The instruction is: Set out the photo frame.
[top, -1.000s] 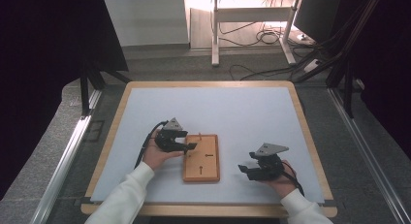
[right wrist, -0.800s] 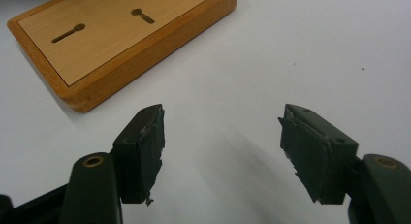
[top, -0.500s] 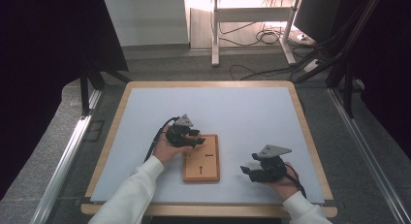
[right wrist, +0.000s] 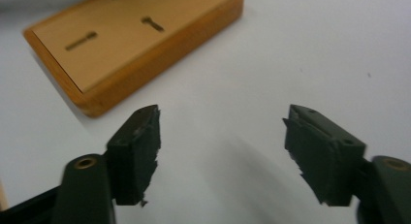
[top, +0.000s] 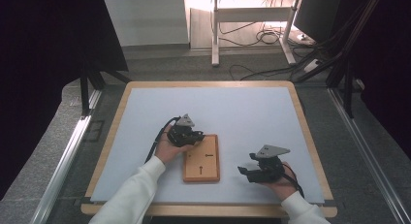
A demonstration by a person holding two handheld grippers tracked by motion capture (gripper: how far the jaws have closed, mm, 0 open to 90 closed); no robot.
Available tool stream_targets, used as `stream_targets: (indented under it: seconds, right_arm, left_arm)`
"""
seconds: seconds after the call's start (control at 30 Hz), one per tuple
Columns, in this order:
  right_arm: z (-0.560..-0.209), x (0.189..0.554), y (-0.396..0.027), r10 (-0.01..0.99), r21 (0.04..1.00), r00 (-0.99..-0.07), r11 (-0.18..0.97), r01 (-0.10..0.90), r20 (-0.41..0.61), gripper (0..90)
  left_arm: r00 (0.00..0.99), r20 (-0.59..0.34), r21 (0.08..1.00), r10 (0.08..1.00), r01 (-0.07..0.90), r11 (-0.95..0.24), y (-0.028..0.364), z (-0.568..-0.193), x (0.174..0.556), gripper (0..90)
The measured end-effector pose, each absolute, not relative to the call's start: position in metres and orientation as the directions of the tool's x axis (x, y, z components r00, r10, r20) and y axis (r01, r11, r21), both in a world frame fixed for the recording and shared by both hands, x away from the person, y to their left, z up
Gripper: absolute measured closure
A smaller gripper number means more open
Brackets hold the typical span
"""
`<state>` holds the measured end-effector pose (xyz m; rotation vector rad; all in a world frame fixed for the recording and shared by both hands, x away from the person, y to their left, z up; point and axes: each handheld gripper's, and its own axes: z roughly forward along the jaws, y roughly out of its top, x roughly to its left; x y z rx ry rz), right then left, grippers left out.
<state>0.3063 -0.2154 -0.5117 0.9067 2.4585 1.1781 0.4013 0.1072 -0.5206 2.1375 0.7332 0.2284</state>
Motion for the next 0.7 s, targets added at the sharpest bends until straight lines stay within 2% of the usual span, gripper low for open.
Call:
stream_targets:
  seconds: [0.3, 0.7]
  right_arm:
    - [-0.506, 0.296, -0.189, 0.588, 0.789, -0.809, 0.51, 0.342, -0.029, 22.7]
    - [-0.507, 0.296, -0.187, 0.59, 0.787, -0.807, 0.509, 0.349, -0.023, 22.0]
  left_arm:
    - [0.819, -0.094, 0.772, 0.566, 0.419, -0.478, 0.109, -0.521, 0.403, 84.0]
    - [0.826, -0.111, 0.763, 0.553, 0.427, -0.485, 0.109, -0.52, 0.406, 84.4]
